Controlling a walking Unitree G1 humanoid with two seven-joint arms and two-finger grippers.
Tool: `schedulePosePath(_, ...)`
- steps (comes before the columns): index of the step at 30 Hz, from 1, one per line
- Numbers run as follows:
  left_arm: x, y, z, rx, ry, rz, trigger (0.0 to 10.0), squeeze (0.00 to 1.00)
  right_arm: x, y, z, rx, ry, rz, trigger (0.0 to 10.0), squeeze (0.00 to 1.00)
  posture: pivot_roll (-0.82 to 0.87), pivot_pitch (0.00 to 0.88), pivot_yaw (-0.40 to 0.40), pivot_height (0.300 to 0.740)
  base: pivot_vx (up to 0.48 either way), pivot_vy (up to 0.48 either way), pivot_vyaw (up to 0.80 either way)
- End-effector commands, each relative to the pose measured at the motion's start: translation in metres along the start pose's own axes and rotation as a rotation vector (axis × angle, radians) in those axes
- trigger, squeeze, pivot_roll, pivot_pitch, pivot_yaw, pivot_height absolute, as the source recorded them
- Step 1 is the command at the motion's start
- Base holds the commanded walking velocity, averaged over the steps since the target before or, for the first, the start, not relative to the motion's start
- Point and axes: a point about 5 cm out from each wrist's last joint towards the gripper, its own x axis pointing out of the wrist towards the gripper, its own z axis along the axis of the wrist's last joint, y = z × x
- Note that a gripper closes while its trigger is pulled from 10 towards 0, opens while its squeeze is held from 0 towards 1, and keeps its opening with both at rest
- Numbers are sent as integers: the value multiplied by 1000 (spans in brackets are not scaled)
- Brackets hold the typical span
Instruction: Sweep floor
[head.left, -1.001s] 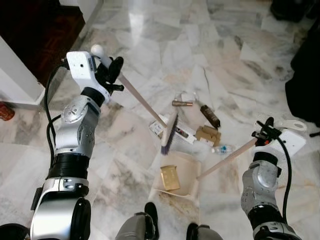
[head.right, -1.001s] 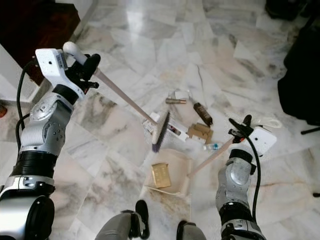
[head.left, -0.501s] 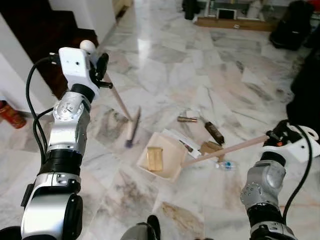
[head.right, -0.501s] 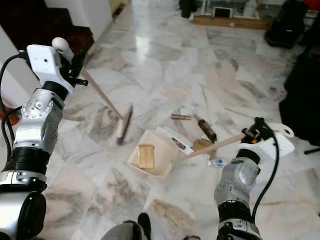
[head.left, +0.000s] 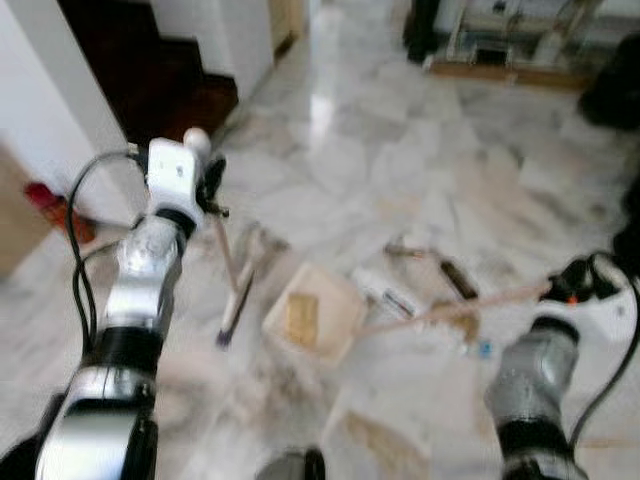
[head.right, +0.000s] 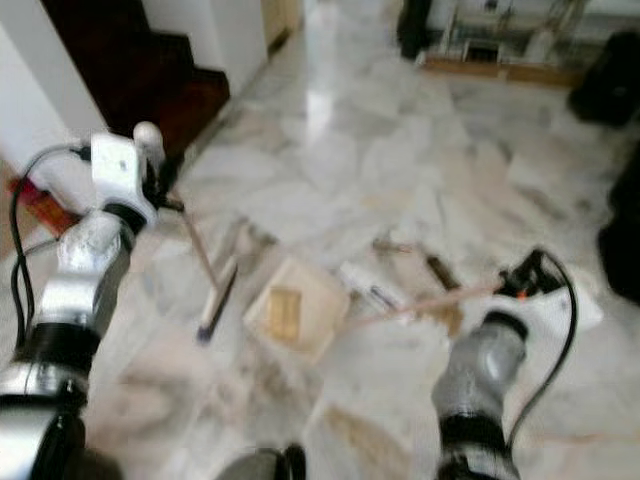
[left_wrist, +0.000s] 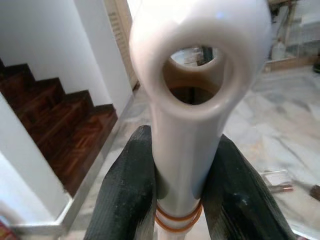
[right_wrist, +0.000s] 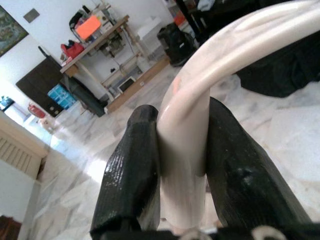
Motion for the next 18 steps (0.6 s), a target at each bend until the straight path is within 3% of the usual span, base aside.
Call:
schedulePosePath(1,1,0,5,5,-21,2,10000,0,6,-2,15,181,-57,-70,10000,0,158,111,67,740,0,0,0)
schedulePosePath(2,1,0,5,5,-21,2,10000,0,6,-2,15,181,-57,-70,10000,0,158,111,67,740,0,0,0)
schedulePosePath(4,0,-4,2,-6,-13,-10,10000,0,8,-13,15,278,-44,-155,10000,0,156,128,71,740,0,0,0)
schedulePosePath(6,-1,-5,1,-6,-12,-13,10000,0,8,-15,15,264,-45,-164,10000,0,157,128,71,740,0,0,0)
schedulePosePath(8,-1,-6,0,-5,-10,-16,10000,0,7,-15,16,217,-55,-143,10000,0,157,130,72,740,0,0,0)
schedulePosePath(9,-2,-6,0,-3,-7,-16,10000,0,6,-10,18,120,-73,-87,10000,0,158,135,71,740,0,0,0)
schedulePosePath(14,-2,-5,-1,-2,-1,-14,10000,0,5,-4,20,20,-81,-28,10000,0,154,140,70,740,0,0,0)
schedulePosePath(18,-4,-8,-3,-6,3,-17,10000,0,7,6,27,-115,-126,64,10000,0,150,141,65,740,0,0,0)
